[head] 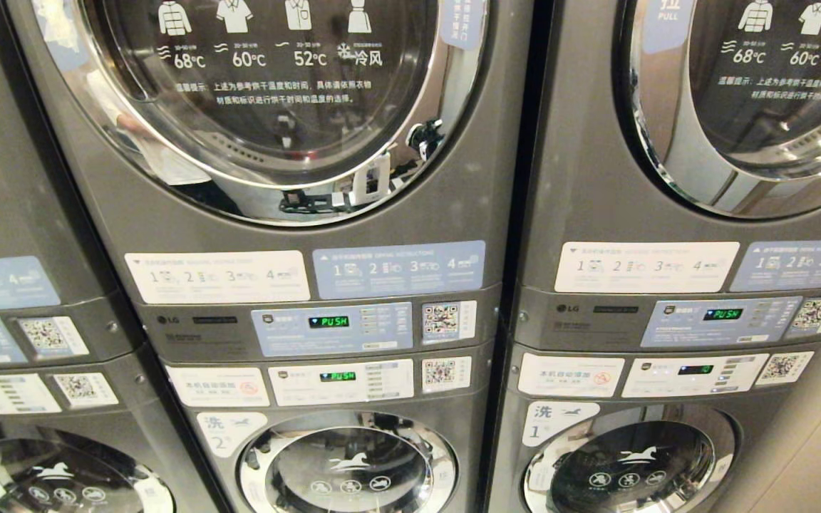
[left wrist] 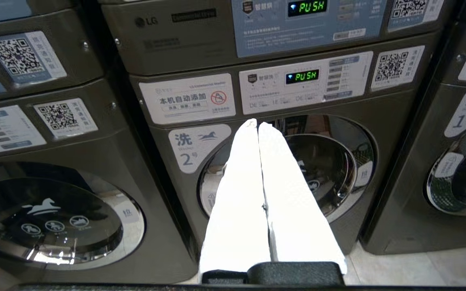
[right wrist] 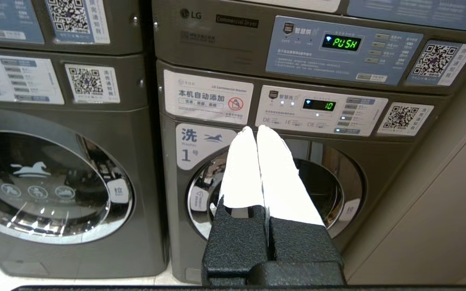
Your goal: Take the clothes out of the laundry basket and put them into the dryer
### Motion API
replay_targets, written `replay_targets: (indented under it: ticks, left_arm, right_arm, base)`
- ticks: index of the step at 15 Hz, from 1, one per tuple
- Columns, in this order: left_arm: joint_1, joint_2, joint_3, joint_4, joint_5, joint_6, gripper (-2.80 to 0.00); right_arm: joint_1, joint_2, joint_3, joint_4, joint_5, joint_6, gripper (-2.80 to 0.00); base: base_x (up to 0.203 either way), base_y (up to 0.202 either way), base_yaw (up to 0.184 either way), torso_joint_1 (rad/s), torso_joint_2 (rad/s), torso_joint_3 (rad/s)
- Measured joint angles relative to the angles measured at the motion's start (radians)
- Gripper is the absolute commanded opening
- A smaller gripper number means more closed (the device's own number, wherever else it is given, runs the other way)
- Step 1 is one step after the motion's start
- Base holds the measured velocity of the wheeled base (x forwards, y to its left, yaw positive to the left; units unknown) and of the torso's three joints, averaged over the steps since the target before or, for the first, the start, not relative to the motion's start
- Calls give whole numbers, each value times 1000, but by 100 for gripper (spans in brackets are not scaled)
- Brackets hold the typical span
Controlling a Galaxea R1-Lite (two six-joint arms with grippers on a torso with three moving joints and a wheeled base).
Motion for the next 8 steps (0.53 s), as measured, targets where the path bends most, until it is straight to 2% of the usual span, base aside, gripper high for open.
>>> replay_targets:
  ticks: [8]
  left_arm:
    - [3, -24, 3, -3, 1, -23, -280]
  right_arm:
    - [0, 0, 2, -3, 0, -2, -280]
  base:
    - [0, 0, 0, 0, 0, 0]
